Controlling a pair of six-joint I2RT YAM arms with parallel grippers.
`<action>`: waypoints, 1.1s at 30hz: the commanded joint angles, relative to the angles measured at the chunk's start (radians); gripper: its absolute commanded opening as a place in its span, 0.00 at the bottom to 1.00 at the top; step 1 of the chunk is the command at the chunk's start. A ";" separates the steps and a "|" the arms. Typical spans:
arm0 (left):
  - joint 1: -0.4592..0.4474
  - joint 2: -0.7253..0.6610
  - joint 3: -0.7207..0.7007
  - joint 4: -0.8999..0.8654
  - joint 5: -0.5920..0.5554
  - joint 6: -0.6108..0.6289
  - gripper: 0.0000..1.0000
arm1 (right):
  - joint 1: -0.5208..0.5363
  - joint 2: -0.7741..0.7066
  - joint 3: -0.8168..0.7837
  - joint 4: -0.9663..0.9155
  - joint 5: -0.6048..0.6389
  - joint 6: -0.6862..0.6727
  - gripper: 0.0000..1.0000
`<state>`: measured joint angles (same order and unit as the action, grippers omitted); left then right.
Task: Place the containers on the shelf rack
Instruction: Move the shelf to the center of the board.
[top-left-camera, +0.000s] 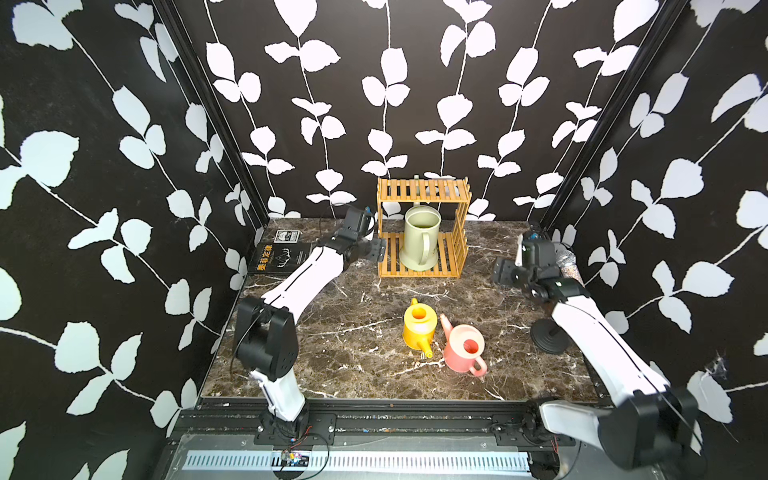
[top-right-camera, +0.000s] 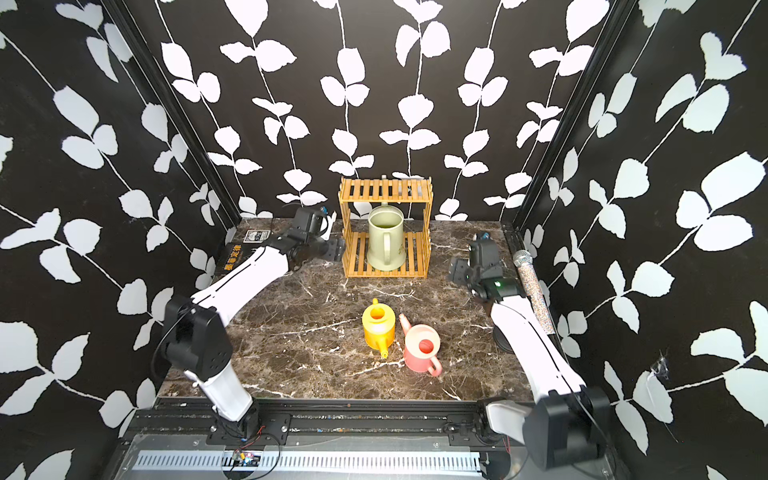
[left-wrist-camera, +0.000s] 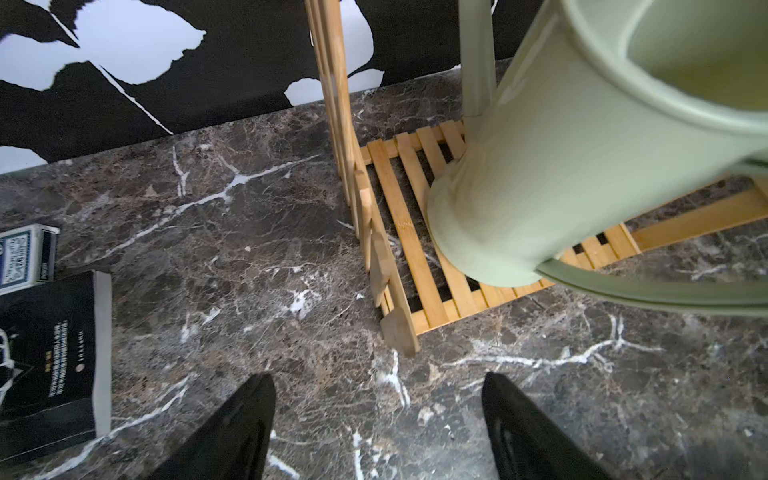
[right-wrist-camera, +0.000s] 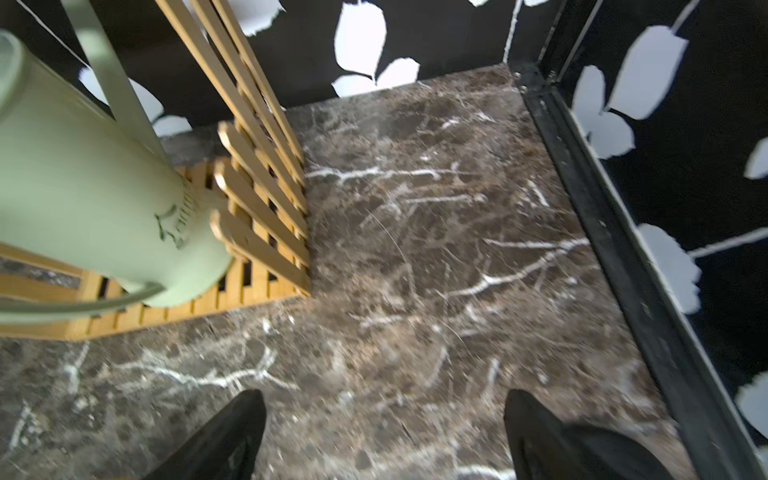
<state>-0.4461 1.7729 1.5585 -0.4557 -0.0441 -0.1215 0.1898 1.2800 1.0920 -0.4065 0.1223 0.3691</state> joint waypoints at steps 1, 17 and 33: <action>0.003 0.048 0.071 -0.058 0.018 -0.034 0.77 | 0.026 0.085 0.074 0.094 -0.011 0.031 0.89; 0.006 0.190 0.190 -0.095 0.030 -0.079 0.52 | 0.105 0.516 0.428 0.075 -0.031 -0.008 0.69; 0.006 0.158 0.164 -0.097 0.067 -0.106 0.00 | 0.147 0.536 0.440 0.052 0.009 -0.023 0.11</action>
<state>-0.4461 1.9678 1.7226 -0.5274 -0.0074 -0.2245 0.3260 1.8328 1.5124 -0.3443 0.1116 0.3527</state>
